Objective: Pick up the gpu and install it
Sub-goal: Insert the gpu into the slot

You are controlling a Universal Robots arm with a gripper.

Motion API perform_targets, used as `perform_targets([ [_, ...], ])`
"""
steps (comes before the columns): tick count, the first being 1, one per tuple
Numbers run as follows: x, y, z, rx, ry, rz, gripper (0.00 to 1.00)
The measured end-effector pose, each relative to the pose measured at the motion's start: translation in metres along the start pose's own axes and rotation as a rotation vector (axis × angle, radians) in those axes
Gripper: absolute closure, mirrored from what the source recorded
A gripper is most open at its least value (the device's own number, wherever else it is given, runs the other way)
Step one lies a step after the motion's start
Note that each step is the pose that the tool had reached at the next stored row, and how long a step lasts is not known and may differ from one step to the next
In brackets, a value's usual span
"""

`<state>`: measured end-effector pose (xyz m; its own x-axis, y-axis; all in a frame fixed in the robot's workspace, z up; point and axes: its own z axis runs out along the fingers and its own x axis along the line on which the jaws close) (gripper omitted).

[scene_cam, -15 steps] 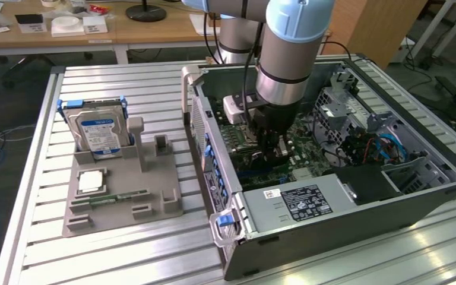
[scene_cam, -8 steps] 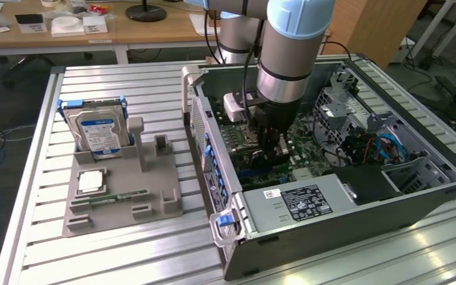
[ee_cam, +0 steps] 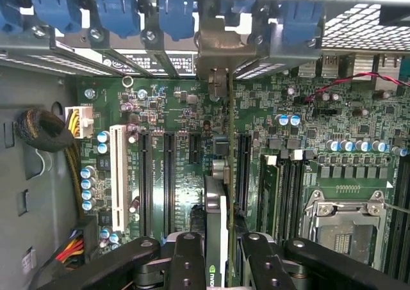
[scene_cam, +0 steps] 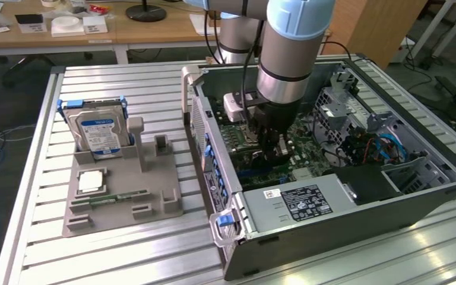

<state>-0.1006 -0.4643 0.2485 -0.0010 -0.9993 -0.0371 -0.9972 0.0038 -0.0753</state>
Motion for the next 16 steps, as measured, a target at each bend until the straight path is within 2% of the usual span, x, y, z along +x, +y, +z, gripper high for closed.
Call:
perform_targets([
  [16, 0.0003, 0.0012, 0.0063, -0.0001, 0.0001, 0.000, 0.74],
])
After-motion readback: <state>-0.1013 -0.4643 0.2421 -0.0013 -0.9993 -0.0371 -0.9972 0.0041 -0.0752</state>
